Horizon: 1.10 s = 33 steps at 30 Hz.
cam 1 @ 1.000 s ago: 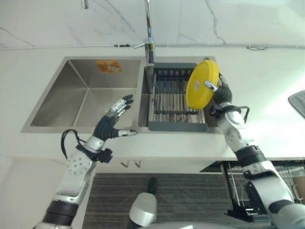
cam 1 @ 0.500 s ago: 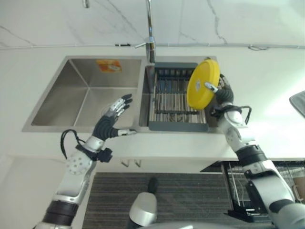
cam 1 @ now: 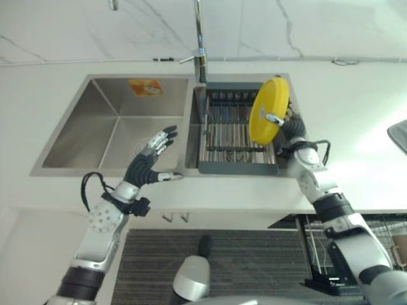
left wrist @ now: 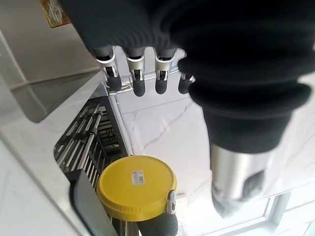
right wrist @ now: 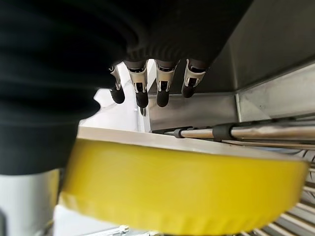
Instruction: Place the dishes in the dishwasher.
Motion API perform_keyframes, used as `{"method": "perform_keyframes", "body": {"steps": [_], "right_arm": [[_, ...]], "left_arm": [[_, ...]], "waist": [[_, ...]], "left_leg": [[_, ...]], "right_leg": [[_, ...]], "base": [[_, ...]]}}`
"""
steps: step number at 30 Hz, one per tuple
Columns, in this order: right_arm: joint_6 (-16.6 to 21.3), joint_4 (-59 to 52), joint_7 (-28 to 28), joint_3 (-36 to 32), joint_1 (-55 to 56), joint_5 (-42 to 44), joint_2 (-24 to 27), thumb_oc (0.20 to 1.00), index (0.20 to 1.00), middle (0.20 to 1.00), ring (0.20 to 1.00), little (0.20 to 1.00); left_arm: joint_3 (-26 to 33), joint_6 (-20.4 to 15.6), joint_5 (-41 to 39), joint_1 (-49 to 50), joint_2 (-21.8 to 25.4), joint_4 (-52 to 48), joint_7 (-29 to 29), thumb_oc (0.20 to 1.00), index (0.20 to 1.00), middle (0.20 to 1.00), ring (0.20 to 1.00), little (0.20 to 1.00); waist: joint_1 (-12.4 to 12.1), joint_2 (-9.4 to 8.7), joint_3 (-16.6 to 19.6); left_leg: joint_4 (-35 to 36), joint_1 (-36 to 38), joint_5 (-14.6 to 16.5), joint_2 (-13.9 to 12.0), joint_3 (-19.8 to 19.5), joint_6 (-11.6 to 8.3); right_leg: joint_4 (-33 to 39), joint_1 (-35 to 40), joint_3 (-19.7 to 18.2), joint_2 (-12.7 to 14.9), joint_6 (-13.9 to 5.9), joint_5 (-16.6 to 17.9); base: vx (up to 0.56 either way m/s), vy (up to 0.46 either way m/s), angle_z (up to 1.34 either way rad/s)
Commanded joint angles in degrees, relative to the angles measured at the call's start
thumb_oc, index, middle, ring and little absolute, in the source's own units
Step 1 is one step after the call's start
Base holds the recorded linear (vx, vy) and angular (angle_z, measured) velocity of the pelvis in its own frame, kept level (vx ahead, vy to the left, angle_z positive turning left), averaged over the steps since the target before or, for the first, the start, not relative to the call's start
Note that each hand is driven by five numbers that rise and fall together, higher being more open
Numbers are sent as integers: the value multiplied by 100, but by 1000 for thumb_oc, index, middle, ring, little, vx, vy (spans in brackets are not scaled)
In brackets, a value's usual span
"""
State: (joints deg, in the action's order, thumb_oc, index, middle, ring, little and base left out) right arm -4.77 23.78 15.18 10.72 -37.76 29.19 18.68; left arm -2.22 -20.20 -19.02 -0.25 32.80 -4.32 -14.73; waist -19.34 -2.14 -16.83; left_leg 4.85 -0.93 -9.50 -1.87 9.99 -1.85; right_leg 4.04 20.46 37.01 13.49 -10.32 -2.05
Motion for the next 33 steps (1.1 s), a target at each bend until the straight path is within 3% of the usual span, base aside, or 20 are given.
{"method": "perform_keyframes", "body": {"steps": [1, 13, 14, 15, 16, 24, 26, 33], "right_arm": [[123, -409, -118, 120, -270, -135, 231, 1000, 1000, 1000, 1000, 1000], [-131, -778, 91, 225, -43, -207, 33, 1000, 1000, 1000, 1000, 1000], [-154, -751, 141, 209, -33, -250, 31, 893, 893, 893, 893, 893], [-127, -725, 241, 191, -27, -298, 29, 238, 238, 238, 238, 238], [-131, -716, 331, 187, -33, -348, 26, 200, 200, 200, 200, 200], [-89, -385, 897, 24, -262, -641, 51, 200, 200, 200, 200, 200], [11, -162, 1057, 25, -393, -1184, 132, 200, 200, 200, 200, 200], [207, 127, 930, 44, -423, -1089, 247, 200, 200, 200, 200, 200]], "left_arm": [[-152, -235, 72, -141, 53, -229, 104, 1000, 1000, 1000, 1000, 1000], [-110, -169, 153, -76, -6, -286, 125, 1000, 1000, 1000, 1000, 1000], [-103, -169, 135, -67, -2, -291, 114, 1000, 1000, 1000, 1000, 1000], [-102, -156, 123, -63, -8, -299, 113, 1000, 1000, 1000, 1000, 1000], [-117, -148, 121, -60, -16, -303, 130, 1000, 1000, 1000, 1000, 1000], [-214, -119, 41, -117, 3, -265, 135, 1000, 1000, 1000, 1000, 1000], [-276, -133, -12, -149, 10, -233, 138, 1000, 1000, 1000, 1000, 1000], [-334, -157, -83, -179, 15, -225, 127, 1000, 1000, 1000, 1000, 1000]], "waist": [[-134, 326, 330], [-87, 287, 327], [-87, 292, 327], [-84, 297, 330], [-82, 299, 334], [-116, 372, 337], [-136, 411, 341], [-153, 452, 325]], "left_leg": [[-9, 232, 669, -163, -276, -139], [-6, 251, 681, -201, -247, -158], [-6, 253, 685, -201, -248, -158], [-6, 256, 687, -202, -244, -158], [-6, 255, 688, -199, -244, -158], [-11, 229, 690, -182, -273, -159], [-13, 214, 683, -172, -288, -155], [-21, 194, 666, -165, -312, -157]], "right_leg": [[-631, -432, -187, -100, 224, -231], [-630, -458, -225, -124, 225, -248], [-633, -462, -225, -125, 225, -253], [-634, -461, -224, -123, 225, -256], [-630, -457, -229, -122, 224, -253], [-649, -465, -224, -85, 229, -247], [-661, -477, -220, -67, 231, -250], [-672, -489, -207, -51, 235, -242]], "base": [[0, 0, 0], [0, 0, 0], [0, 0, 0], [0, 0, 0], [0, 0, 0], [0, 0, 0], [0, 0, 0], [0, 0, 0]]}}
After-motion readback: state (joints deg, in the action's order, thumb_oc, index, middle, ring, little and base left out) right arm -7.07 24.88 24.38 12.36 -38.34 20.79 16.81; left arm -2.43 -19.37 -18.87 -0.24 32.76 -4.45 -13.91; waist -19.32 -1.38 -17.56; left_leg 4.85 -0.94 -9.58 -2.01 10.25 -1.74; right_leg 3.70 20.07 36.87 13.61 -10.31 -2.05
